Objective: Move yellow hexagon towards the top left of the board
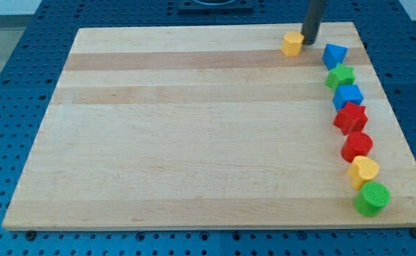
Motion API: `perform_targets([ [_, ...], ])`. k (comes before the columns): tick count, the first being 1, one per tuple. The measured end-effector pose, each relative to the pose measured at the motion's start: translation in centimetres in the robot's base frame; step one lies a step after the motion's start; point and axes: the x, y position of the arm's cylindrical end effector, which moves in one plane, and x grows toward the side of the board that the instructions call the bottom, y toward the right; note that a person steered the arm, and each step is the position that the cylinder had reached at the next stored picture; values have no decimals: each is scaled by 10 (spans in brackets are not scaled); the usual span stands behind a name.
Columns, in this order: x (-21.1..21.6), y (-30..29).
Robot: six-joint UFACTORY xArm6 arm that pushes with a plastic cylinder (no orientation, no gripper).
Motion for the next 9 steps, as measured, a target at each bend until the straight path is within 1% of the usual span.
perform_targets([
  [4,0,-149],
  [5,0,-161],
  [6,-14,-139],
  [7,-14,-139],
  [8,-11,-90],
  [9,-3,-64],
])
